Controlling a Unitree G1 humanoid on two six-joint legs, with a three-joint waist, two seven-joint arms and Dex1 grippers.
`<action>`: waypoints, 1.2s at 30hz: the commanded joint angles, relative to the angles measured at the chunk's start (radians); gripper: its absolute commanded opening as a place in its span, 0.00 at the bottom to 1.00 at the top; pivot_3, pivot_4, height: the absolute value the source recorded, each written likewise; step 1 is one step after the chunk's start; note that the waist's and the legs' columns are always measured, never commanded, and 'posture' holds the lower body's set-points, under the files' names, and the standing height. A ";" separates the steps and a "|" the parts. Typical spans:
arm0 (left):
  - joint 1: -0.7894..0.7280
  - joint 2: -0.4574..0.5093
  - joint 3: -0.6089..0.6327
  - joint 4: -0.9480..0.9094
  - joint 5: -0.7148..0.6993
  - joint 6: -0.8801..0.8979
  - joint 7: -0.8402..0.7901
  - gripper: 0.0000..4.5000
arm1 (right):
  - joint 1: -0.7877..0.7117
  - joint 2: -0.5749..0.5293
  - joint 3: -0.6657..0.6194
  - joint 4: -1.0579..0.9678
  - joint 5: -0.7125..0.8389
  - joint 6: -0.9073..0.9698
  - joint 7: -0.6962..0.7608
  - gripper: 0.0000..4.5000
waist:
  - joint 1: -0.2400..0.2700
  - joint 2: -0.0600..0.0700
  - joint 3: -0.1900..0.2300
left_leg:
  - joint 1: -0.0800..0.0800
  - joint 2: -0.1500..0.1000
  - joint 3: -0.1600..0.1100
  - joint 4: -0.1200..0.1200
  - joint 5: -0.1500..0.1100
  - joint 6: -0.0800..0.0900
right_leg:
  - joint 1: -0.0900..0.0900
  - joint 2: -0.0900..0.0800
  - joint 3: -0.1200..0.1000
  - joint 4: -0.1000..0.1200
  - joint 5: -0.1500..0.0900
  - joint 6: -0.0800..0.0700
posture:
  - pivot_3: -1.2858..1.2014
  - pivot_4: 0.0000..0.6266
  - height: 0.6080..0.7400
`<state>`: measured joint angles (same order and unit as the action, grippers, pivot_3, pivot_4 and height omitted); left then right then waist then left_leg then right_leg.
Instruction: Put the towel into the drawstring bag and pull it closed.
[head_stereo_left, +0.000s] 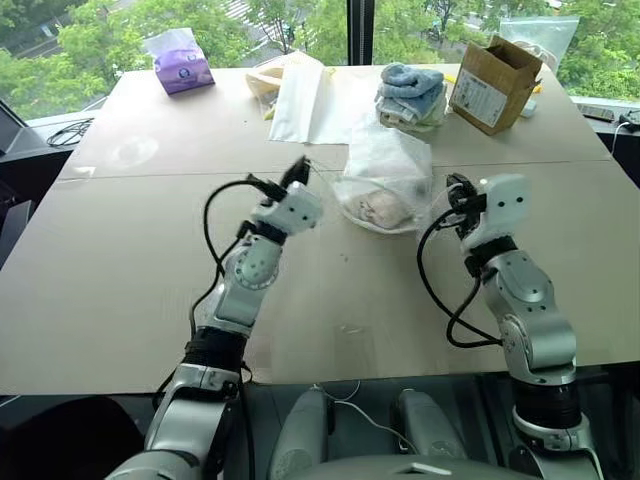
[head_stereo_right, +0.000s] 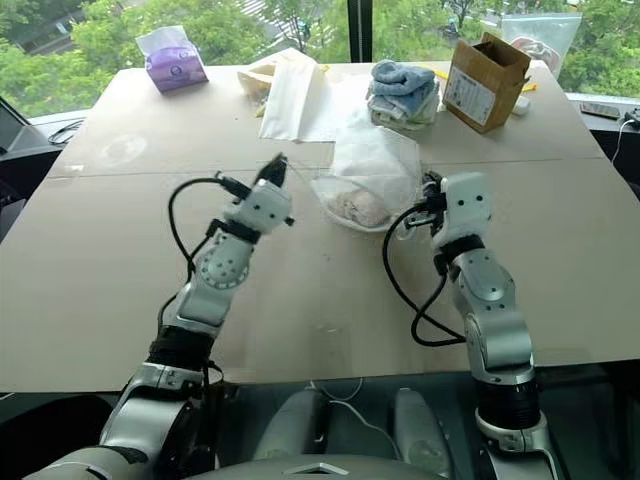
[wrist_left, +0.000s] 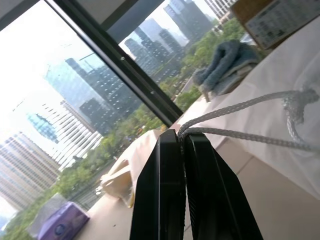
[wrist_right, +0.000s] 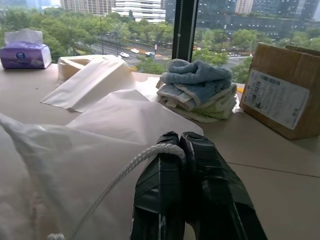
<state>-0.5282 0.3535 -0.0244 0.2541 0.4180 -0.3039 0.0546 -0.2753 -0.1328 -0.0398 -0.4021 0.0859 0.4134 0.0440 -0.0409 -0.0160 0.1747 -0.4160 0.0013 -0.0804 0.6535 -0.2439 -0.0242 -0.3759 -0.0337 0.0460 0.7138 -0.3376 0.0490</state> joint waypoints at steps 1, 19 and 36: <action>-0.074 0.044 0.101 -0.001 -0.015 0.053 0.090 0.01 | -0.032 0.001 -0.136 0.017 -0.049 -0.005 -0.138 0.00 | 0.000 0.000 0.000 | 0.000 0.000 0.000 0.000 0.000 0.000 | 0.000 0.000 0.000 0.000 0.000 0.000 | 0.52 0.24 1.00; -0.208 0.163 0.326 0.289 -0.141 0.295 0.395 0.01 | -0.091 0.102 -0.496 0.070 0.021 0.022 -0.527 0.00 | -0.006 0.000 0.000 | 0.000 0.000 0.002 -0.001 0.000 0.000 | -0.003 0.000 0.002 0.001 0.000 0.000 | 0.52 0.24 1.00; -0.121 0.068 0.141 0.168 -0.366 0.201 -0.041 0.01 | -0.103 -0.045 -0.303 0.077 0.231 0.018 -0.179 0.00 | -0.004 0.000 0.000 | 0.000 -0.001 0.005 -0.001 0.000 -0.001 | -0.002 -0.001 0.002 0.001 0.000 0.000 | 0.52 0.24 1.00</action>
<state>-0.6528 0.4198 0.1368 0.4963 0.0807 -0.0708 0.0873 -0.3840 -0.1569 -0.3733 -0.2842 0.2926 0.4498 -0.2186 -0.0444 -0.0159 0.1744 -0.4164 0.0005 -0.0754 0.6528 -0.2436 -0.0247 -0.3783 -0.0343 0.0477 0.7147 -0.3376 0.0490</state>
